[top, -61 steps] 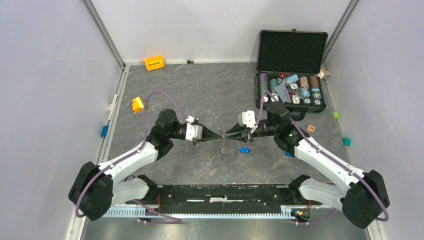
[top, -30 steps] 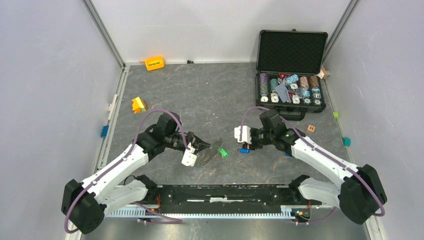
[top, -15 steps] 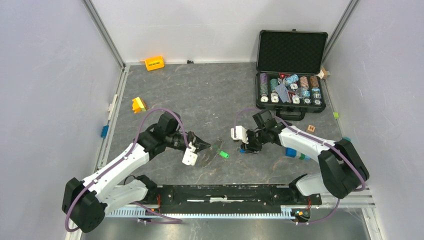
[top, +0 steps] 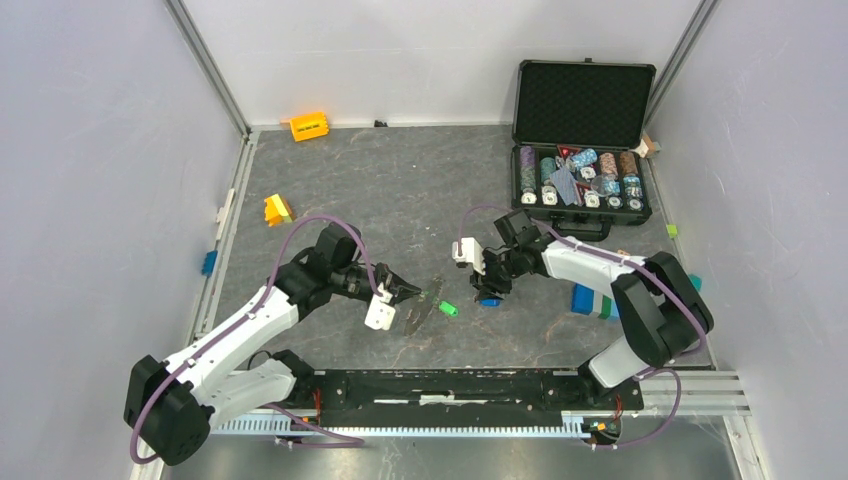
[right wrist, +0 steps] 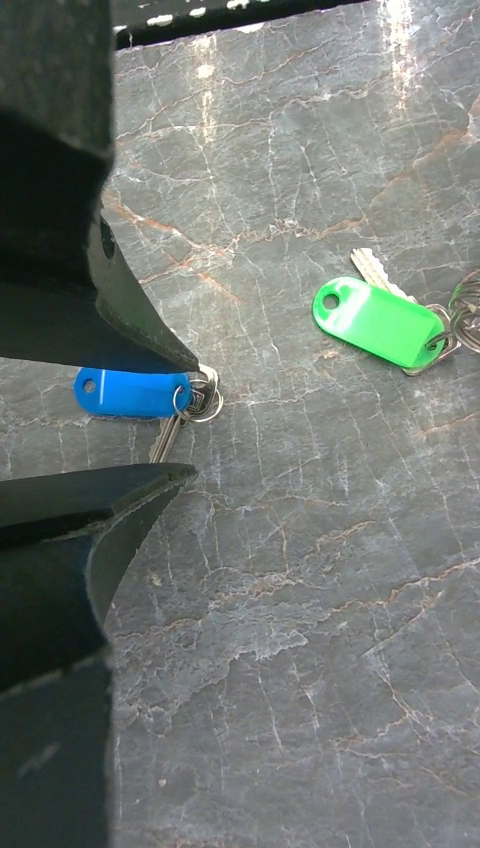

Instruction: Put the keys on the keyring

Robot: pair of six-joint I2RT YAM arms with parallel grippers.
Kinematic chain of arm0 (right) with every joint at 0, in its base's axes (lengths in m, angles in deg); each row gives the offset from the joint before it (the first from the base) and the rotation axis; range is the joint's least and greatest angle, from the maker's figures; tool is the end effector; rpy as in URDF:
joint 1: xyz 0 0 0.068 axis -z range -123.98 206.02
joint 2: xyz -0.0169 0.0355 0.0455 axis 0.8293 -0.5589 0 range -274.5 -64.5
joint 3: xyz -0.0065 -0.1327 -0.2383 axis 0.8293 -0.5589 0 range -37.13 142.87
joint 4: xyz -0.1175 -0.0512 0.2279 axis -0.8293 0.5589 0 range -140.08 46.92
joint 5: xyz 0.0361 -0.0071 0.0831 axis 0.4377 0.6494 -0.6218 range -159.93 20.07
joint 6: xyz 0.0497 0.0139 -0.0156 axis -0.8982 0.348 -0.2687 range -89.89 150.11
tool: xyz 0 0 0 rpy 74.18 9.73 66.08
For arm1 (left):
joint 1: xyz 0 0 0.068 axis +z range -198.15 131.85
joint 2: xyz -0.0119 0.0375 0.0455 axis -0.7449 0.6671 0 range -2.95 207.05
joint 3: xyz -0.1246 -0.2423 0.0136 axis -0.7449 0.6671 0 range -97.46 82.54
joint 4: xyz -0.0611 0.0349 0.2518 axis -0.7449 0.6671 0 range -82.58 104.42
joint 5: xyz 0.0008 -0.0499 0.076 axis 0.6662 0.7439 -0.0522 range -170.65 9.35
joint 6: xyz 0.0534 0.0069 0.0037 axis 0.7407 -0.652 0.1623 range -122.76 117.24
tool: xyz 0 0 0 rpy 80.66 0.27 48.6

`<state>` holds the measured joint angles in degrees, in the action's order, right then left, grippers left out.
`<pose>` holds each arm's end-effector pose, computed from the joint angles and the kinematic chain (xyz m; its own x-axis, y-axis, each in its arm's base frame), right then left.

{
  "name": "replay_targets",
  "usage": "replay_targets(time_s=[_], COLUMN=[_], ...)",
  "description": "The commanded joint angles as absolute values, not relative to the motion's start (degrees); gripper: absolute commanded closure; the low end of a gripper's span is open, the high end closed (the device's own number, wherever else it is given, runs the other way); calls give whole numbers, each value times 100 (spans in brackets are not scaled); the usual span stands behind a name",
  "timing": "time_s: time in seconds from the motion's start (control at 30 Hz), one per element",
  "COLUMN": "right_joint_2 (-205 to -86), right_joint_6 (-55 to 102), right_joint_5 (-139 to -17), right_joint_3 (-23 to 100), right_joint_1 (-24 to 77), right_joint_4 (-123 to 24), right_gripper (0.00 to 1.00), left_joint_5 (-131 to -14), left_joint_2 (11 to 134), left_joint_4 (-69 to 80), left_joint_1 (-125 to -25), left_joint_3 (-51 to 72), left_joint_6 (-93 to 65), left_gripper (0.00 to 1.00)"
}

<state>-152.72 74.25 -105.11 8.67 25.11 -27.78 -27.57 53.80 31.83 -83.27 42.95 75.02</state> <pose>0.2272 0.1600 0.1632 -0.1172 -0.7338 -0.6692 -0.9931 0.0889 0.0764 0.1459 -0.1375 0.2560 0.7010 0.2248 -0.6768 0.7072 -0.3418 0.6189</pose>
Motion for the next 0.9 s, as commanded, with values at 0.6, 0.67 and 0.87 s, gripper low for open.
replay_targets(time_s=[0.6, 0.67, 0.87], right_joint_2=[-15528, -15503, -15432], right_joint_6=[7115, 7094, 6940], right_joint_5=[-10646, -10555, -10409], right_joint_3=[866, 815, 637], right_joint_1=[2544, 2512, 2411], right_joint_4=[-2782, -2814, -3031], right_gripper=[60, 61, 64], left_joint_5=[-2405, -2405, -2399], left_joint_2=[5359, 5347, 5338], left_joint_4=[3124, 3124, 3126], left_joint_1=[-8347, -8340, -8342], left_joint_3=[4035, 4031, 4023], left_joint_6=[7244, 7244, 7229], left_gripper=[98, 98, 98])
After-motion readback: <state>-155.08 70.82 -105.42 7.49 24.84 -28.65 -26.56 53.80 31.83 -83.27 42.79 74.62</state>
